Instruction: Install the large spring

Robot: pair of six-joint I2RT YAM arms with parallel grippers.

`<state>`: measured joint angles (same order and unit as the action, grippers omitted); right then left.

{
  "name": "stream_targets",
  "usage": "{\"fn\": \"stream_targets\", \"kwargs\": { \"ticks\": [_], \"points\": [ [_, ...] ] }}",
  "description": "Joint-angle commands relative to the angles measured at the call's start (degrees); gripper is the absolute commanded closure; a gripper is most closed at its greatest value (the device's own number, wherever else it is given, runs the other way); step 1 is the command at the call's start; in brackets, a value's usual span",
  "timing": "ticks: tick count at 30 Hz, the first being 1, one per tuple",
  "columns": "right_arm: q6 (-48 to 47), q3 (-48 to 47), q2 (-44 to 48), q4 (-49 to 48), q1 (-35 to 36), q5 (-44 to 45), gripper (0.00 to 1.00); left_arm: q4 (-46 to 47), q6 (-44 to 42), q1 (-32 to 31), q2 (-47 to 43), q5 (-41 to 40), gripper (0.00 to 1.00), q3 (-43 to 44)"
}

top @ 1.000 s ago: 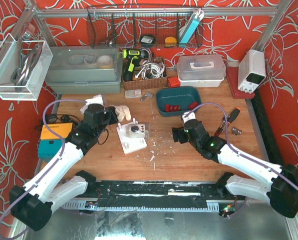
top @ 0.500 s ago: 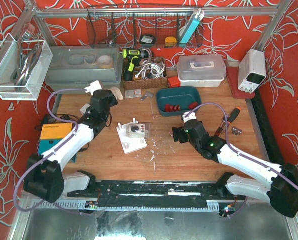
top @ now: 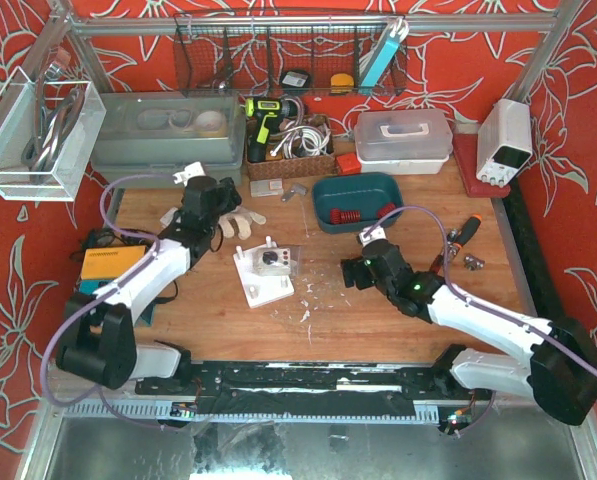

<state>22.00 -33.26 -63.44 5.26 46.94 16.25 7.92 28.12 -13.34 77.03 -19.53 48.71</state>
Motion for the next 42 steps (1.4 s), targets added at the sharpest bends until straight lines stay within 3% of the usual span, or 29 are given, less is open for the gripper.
{"fn": "stream_targets", "kwargs": {
  "ticks": [1, 3, 4, 5, 8, 12, 19, 22, 28, 42],
  "points": [
    [-1.4, -3.1, -2.6, 1.3, 0.5, -1.8, 0.01, 0.3, 0.8, -0.1, -7.1, 6.6, 0.17, -4.2],
    [-2.1, -2.9, -3.2, 0.4, 0.6, -2.8, 0.01, 1.7, 1.1, -0.3, -10.2, 11.3, 0.1, -7.6],
    [-2.8, -2.3, -3.3, -1.2, 0.6, -3.6, 0.01, 2.3, 1.1, -0.5, -11.5, 13.1, 0.01, -9.3],
    [-3.3, -2.0, -3.4, -2.8, 0.6, -4.4, 0.01, 2.7, 1.3, -0.6, -13.0, 14.6, 0.0, -10.7],
    [-5.7, -3.9, -4.7, -2.6, 0.6, -5.2, 0.03, 6.4, 1.8, -1.7, -16.6, 16.1, 0.0, -16.1],
    [-13.7, -9.9, -7.9, 1.9, 1.0, -13.7, 0.04, 14.6, 0.3, -2.1, -18.7, 16.7, 0.0, -23.0],
    [-25.3, -22.7, -14.8, 8.4, 1.8, -27.6, 0.06, 13.1, -0.3, -2.1, -17.6, 15.1, 0.0, -24.8],
    [-29.4, -25.0, -17.9, 7.5, 1.9, -33.8, 0.1, 10.5, 0.7, -1.4, -16.7, 9.8, 0.0, -25.4],
    [-39.5, -31.6, -26.5, 12.5, 3.0, -33.7, 0.11, 12.7, 1.5, -0.2, -18.7, 6.7, 0.0, -28.8],
    [-47.0, -49.6, -46.1, 21.7, 4.0, -34.2, 0.1, 21.0, -1.6, 1.6, -26.7, 3.9, 0.0, -36.5]
  ]
}}
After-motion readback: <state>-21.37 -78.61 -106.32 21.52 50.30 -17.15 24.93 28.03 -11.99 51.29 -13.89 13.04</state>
